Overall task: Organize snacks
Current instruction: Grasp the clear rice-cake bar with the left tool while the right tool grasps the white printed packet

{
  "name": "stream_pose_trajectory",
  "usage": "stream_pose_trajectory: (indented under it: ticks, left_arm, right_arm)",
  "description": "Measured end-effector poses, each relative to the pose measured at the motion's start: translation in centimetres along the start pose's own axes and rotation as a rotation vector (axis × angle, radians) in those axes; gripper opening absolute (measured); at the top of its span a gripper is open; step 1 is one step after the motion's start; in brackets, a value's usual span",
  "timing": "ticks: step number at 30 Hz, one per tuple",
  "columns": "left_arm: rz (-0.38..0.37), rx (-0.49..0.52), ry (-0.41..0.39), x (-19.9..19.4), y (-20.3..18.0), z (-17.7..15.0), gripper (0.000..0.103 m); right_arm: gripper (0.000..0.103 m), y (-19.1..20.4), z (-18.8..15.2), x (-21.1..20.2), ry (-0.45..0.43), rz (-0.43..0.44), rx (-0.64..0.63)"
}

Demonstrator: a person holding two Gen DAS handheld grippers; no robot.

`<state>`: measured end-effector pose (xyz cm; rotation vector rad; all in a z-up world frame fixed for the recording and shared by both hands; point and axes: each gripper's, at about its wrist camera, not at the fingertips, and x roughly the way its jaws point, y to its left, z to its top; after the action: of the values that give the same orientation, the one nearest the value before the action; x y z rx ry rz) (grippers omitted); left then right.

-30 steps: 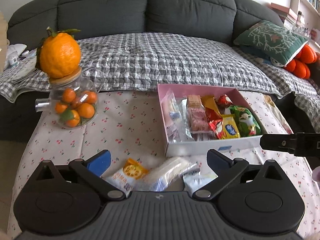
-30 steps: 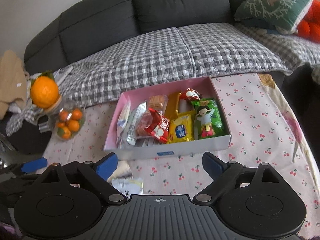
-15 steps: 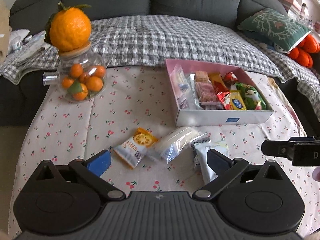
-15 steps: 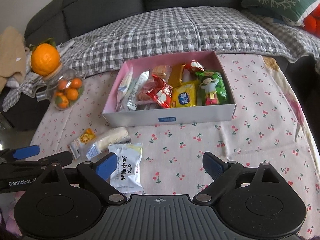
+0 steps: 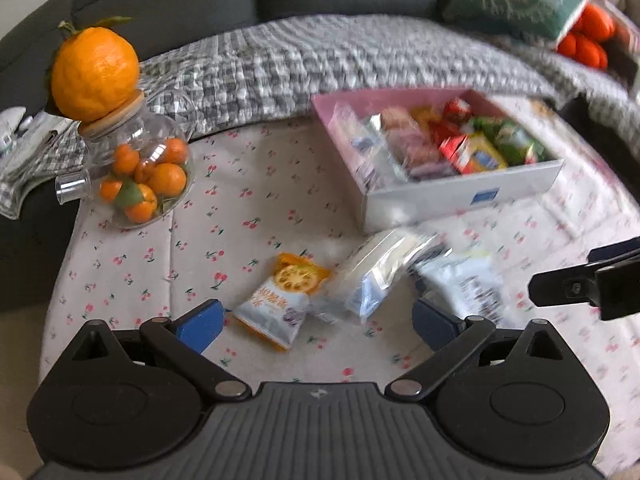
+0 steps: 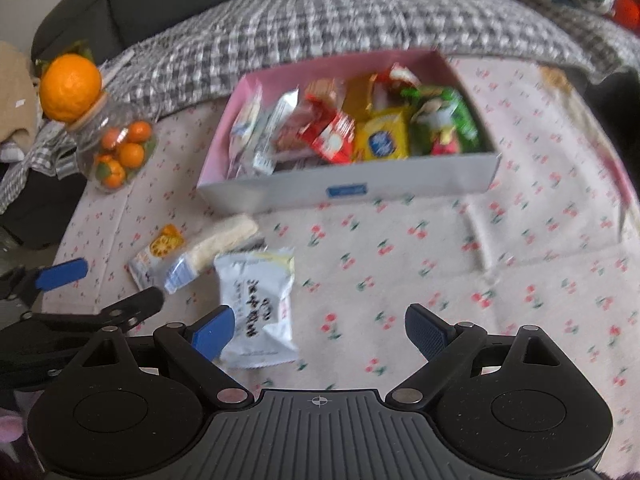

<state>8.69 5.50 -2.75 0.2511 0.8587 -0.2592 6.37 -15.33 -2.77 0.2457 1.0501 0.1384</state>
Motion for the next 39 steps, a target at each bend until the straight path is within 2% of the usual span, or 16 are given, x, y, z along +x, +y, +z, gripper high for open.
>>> stream_pose_trajectory:
  ticks: [8,12,14,15,16,17,18,27,36,39]
  left_arm:
    - [0.031,0.027,0.054,1.0,1.2,-0.8,0.098]
    - [0.037,0.044,0.059,0.9,1.3,-1.0,0.098]
    - [0.037,0.053,0.056,0.9,1.3,-1.0,0.098]
    - [0.037,0.056,0.055,1.0,1.3,-1.0,0.098]
    - [0.038,0.059,0.054,1.1,1.3,-1.0,0.098]
    - [0.039,0.061,0.054,1.2,1.3,-0.9,0.098]
    - [0.040,0.063,0.054,1.2,1.3,-0.9,0.097]
    - [0.031,0.081,0.047,1.4,0.8,-0.7,0.095]
    - [-0.001,0.098,0.023,2.5,-0.8,0.8,0.077]
    - [-0.005,0.133,0.012,3.0,-1.9,1.1,0.070]
  right_arm:
    - [0.094,2.2,0.2,2.8,0.070,0.041,0.032]
    - [0.089,3.1,0.4,4.0,0.089,0.027,0.033]
    - [0.078,3.6,0.4,4.4,0.095,0.013,0.023]
    - [0.067,3.8,0.4,4.4,0.097,0.008,0.015]
    - [0.063,4.0,0.4,4.4,0.093,-0.006,0.006]
    - [0.050,4.1,0.4,4.4,0.087,-0.016,-0.005]
    - [0.047,4.2,0.4,4.3,0.086,-0.013,-0.013]
    - [0.046,2.3,0.7,3.5,0.076,-0.004,0.004]
    - [0.046,-1.4,1.1,2.6,0.069,-0.020,0.062]
    - [0.046,-2.2,1.3,2.5,0.067,-0.018,0.073]
